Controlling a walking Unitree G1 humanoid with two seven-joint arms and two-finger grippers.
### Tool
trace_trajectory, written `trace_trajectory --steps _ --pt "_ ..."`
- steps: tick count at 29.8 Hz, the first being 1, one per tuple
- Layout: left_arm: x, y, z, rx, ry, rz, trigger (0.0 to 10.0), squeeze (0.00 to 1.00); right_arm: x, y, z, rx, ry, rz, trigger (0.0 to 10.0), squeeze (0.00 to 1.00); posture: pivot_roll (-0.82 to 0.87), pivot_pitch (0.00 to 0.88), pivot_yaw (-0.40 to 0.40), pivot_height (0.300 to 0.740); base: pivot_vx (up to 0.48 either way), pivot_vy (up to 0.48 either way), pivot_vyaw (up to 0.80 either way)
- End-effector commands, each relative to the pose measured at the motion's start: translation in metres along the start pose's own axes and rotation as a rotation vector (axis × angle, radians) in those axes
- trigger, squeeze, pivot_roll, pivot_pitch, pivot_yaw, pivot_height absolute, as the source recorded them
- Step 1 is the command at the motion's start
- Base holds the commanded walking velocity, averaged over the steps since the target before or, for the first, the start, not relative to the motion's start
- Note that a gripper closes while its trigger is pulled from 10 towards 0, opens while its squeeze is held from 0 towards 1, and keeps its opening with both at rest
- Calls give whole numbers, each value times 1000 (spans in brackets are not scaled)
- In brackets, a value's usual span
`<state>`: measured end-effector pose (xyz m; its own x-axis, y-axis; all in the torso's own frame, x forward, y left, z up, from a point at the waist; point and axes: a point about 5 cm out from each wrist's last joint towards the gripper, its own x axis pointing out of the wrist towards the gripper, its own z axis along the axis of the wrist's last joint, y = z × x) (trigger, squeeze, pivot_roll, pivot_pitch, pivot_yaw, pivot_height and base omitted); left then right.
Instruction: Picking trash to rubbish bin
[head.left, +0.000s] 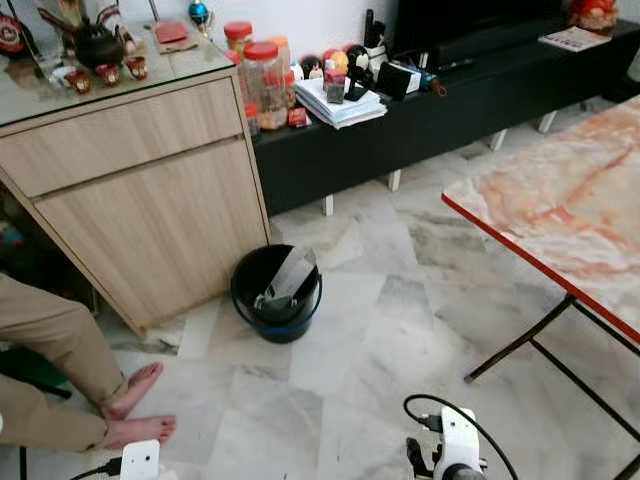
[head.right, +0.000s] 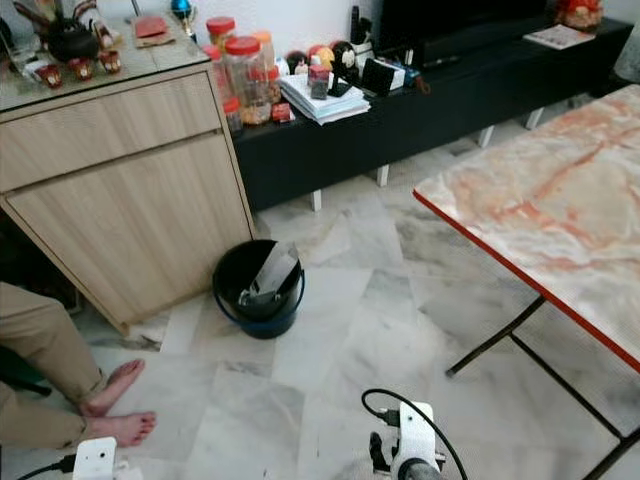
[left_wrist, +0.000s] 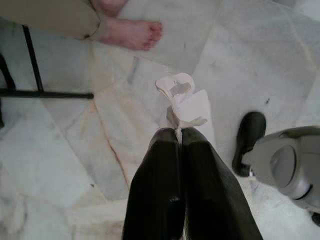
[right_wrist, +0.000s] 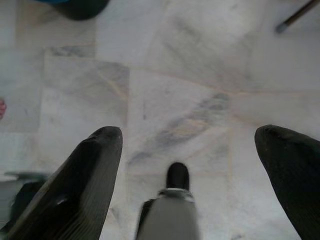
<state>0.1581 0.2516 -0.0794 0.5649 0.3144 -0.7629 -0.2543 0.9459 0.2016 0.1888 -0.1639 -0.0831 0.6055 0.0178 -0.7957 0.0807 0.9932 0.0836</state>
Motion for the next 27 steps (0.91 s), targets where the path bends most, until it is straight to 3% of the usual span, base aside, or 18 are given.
trace_trajectory --steps 1,5,8,10,27 --pt "-1 5 -5 13 22 12 10000 0 1 4 1 -13 -1 10 10000 0 147 137 21 740 337 0 0" --pt "-1 6 -5 8 20 18 10000 0 1 7 2 -59 -7 23 10000 0 152 142 20 740 338 0 400" --pt "-1 6 -4 6 17 17 10000 0 1 8 2 -36 -6 26 10000 0 152 142 19 740 334 0 800" --pt "-1 6 -4 5 16 17 10000 0 1 8 1 -3 -7 23 10000 0 152 140 19 740 337 0 0" --pt "-2 2 -9 18 25 3 10000 0 0 4 2 -7 -16 20 10000 0 139 111 14 740 332 0 0"
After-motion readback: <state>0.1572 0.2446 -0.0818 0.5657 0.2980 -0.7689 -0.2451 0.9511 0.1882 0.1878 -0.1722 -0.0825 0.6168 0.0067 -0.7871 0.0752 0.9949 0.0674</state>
